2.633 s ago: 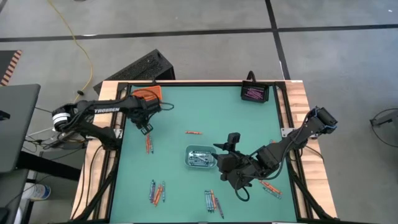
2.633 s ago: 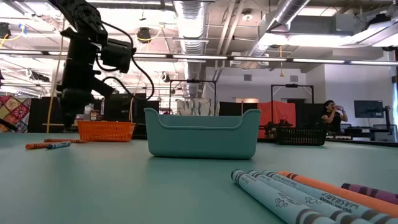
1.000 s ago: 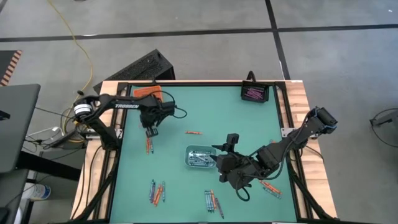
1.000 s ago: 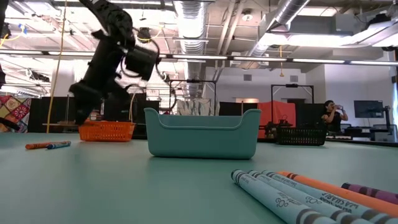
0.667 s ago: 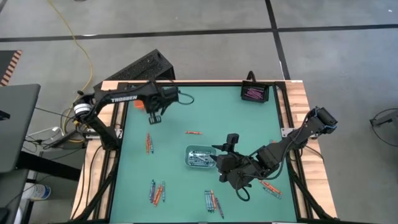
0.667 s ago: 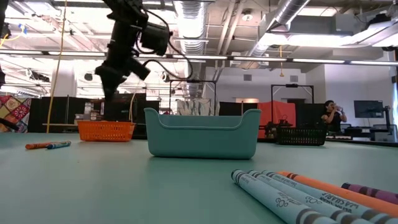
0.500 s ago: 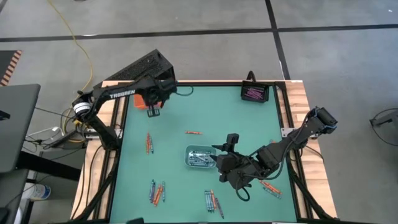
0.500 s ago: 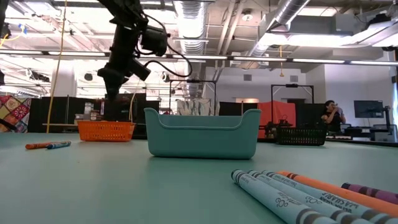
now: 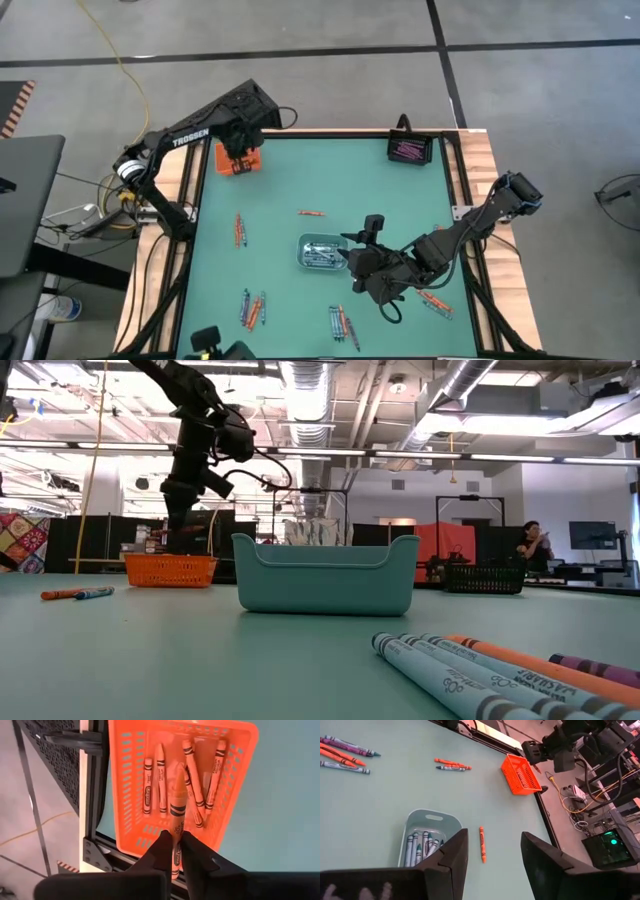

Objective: Sort crayons
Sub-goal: Put the orange crayon into the orange bin

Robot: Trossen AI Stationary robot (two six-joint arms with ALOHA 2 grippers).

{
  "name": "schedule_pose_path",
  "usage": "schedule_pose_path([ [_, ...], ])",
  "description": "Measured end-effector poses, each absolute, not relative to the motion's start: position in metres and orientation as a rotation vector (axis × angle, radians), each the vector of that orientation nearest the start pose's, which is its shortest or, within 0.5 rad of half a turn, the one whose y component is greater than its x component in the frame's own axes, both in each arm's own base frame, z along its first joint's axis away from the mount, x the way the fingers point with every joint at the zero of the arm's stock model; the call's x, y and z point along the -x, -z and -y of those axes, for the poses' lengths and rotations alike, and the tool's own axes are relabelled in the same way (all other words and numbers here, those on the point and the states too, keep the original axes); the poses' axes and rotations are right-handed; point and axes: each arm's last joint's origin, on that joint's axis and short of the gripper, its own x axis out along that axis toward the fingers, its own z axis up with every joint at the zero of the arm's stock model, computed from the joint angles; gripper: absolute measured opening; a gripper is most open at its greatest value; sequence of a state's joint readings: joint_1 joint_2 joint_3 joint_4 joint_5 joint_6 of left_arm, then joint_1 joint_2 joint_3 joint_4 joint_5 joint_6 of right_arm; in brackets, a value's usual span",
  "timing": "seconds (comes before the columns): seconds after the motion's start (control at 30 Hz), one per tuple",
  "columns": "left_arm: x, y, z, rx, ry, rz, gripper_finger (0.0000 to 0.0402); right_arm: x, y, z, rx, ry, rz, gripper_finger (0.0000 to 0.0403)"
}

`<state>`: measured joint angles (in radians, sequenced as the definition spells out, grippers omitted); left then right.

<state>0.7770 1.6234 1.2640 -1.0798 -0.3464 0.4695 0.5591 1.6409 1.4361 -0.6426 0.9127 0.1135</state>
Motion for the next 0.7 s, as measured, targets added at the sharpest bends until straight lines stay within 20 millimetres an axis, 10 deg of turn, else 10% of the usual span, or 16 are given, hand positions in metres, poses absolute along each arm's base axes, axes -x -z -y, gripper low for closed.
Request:
schedule_pose_path([
  [0.7, -0.216, -0.261, -0.193, -0.013, -0.687, -1.603, 0.0113, -0.307, -0.313, -0.165, 0.451, 0.366, -0.595, 0.0182],
])
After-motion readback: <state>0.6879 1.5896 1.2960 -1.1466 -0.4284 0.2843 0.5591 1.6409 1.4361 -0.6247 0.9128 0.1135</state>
